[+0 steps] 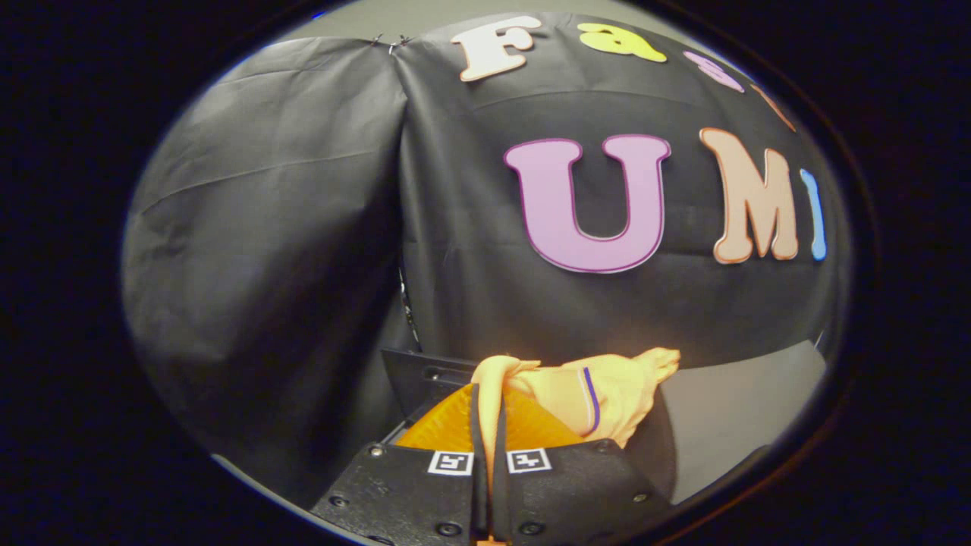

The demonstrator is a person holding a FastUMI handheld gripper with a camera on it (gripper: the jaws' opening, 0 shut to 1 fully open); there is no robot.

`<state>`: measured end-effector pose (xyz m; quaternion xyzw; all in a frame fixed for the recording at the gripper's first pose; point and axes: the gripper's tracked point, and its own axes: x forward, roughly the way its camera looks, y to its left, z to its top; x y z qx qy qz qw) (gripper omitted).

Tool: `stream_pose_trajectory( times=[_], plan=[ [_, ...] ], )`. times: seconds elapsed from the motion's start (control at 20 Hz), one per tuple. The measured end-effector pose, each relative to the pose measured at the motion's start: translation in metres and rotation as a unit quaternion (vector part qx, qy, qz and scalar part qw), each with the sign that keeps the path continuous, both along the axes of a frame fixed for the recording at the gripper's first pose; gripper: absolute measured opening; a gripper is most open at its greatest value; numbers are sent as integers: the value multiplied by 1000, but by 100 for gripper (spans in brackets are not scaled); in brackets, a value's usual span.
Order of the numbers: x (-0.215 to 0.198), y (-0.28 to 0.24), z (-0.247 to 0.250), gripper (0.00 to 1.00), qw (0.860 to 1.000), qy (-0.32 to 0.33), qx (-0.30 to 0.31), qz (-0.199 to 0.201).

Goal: Put the clothes into the washing machine and then close the washing machine lid.

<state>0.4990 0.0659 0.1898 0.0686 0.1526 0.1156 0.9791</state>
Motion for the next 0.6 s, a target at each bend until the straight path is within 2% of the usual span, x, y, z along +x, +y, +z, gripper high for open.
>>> stream_pose_trajectory(
  times=[0.1,0.3,0.45,0.55,0.6],
  plan=[
    [6,13,-19,2,1000,4,13,-5],
    [21,19,-61,5,999,14,-3,-29],
    [22,15,-88,13,998,41,-14,-43],
    [23,19,-82,18,999,20,-12,-34],
    [22,22,-75,25,1000,7,-8,-25]
  ],
)
